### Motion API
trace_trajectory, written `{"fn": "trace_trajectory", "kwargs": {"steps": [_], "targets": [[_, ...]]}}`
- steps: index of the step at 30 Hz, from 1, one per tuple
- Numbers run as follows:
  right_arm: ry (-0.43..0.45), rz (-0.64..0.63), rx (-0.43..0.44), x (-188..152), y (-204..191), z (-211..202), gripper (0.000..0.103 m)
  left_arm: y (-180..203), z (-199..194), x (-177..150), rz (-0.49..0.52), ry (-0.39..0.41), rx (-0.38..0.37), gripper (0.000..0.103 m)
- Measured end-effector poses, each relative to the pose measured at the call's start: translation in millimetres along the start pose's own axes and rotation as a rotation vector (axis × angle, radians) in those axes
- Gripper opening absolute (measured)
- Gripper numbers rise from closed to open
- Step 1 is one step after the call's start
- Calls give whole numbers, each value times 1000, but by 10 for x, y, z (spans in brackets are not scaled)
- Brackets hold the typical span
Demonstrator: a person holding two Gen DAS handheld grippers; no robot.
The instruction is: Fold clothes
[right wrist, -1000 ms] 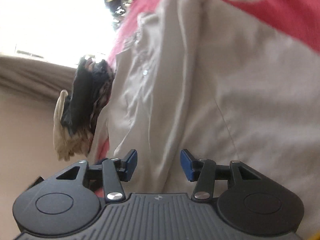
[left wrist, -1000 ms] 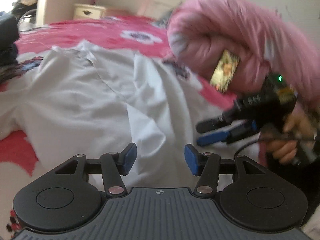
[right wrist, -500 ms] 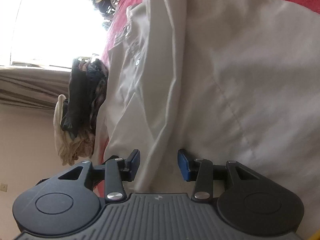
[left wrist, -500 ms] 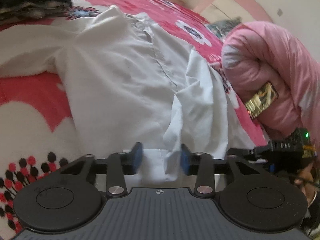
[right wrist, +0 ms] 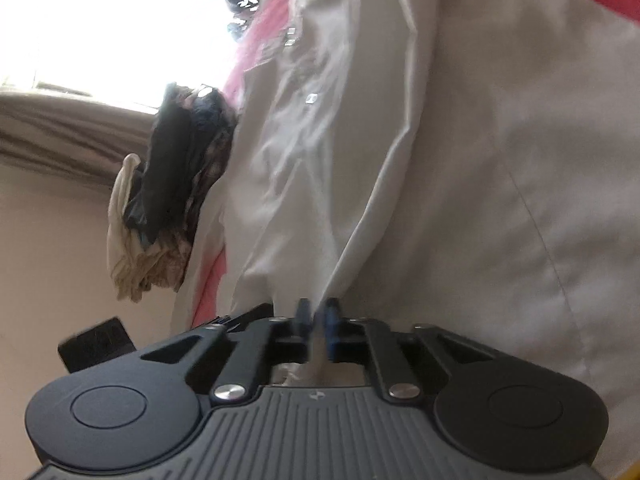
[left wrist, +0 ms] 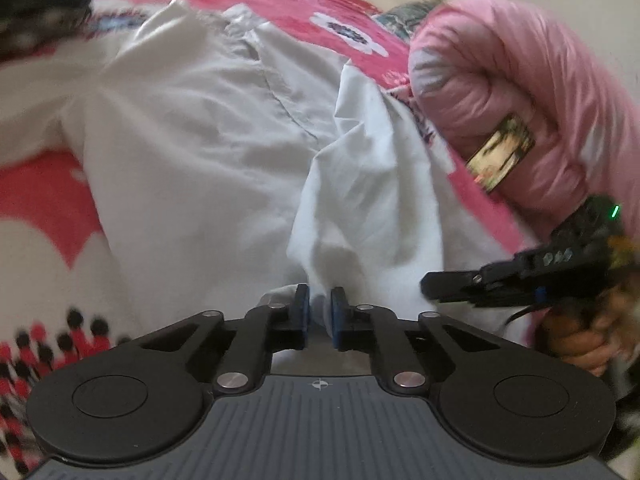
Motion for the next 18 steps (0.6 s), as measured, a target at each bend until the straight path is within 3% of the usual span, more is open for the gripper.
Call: {"fn": "trace_trajectory", "kwargs": {"steps": [6, 10, 12, 14, 16, 18], "targets": [[-15, 54, 73, 124, -198, -204, 3, -141, -135, 54, -194, -95, -70, 8], [-45, 50, -6, 114, -48, -136, 7, -202, 56, -83, -225, -174, -47, 14], [-53, 51, -30, 70, 30, -62, 14, -182, 69, -131, -201, -153, -27, 23], [-55, 82, -30, 2, 98, -16, 30, -141, 19, -141, -179, -124, -30, 33], [-67, 96, -8, -76, 109, 13, 35, -123, -22, -130, -158, -108, -32, 43], [-87, 93, 2, -149, 111, 45, 40, -110, -18, -133, -135, -111, -17, 44]]}}
Point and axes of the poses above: each gripper's, at about its wrist camera, not at the fingertips, and z roughly the way its jaws point, y to its right, x to its top, the point moved 5 cm from there along z, roughly the way its jaws point, and after that the axes turned 12 degrees about x, right-handed, at the moved point
